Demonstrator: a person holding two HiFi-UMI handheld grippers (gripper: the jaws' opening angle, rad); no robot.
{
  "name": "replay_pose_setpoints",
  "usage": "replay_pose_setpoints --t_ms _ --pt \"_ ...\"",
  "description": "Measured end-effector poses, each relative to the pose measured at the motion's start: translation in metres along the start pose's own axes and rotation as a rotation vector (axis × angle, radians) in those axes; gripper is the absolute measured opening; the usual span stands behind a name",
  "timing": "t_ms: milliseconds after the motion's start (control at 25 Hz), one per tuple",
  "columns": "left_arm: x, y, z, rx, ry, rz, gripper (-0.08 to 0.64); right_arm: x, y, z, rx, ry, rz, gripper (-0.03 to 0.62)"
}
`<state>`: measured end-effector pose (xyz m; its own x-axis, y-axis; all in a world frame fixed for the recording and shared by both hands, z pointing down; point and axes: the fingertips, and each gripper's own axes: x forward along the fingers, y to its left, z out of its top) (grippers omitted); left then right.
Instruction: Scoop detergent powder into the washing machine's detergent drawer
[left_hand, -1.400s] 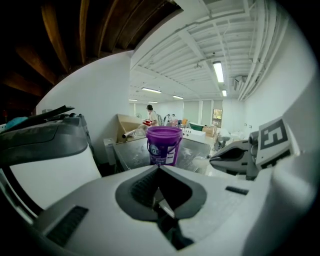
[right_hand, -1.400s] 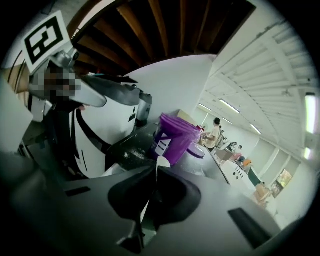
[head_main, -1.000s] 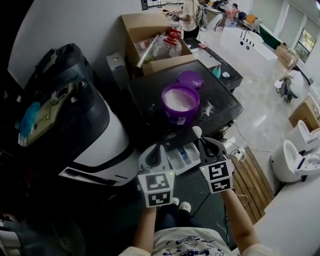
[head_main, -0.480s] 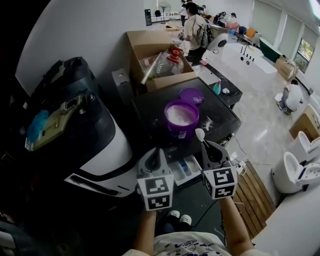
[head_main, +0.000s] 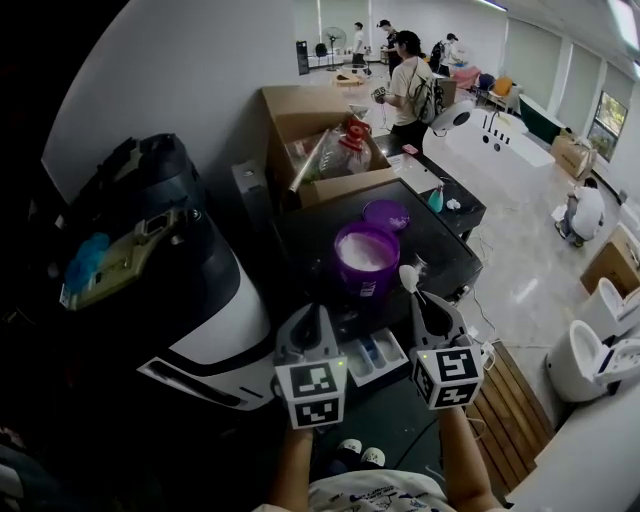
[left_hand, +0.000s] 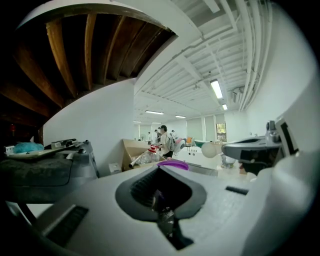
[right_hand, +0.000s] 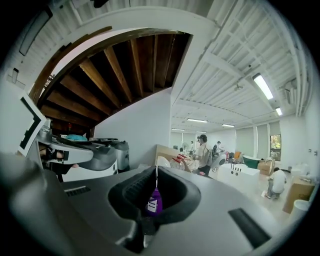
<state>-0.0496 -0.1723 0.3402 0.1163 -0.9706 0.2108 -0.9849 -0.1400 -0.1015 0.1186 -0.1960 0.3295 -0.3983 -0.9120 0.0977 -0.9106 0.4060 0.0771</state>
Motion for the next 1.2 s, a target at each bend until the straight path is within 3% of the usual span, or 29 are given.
replay_pose_setpoints --t_ms 1200 --pt "-0.010 0.003 0.014 0.004 -0.036 0.013 0.003 -0.011 0.000 0.016 0.046 -0.048 -0.010 0.020"
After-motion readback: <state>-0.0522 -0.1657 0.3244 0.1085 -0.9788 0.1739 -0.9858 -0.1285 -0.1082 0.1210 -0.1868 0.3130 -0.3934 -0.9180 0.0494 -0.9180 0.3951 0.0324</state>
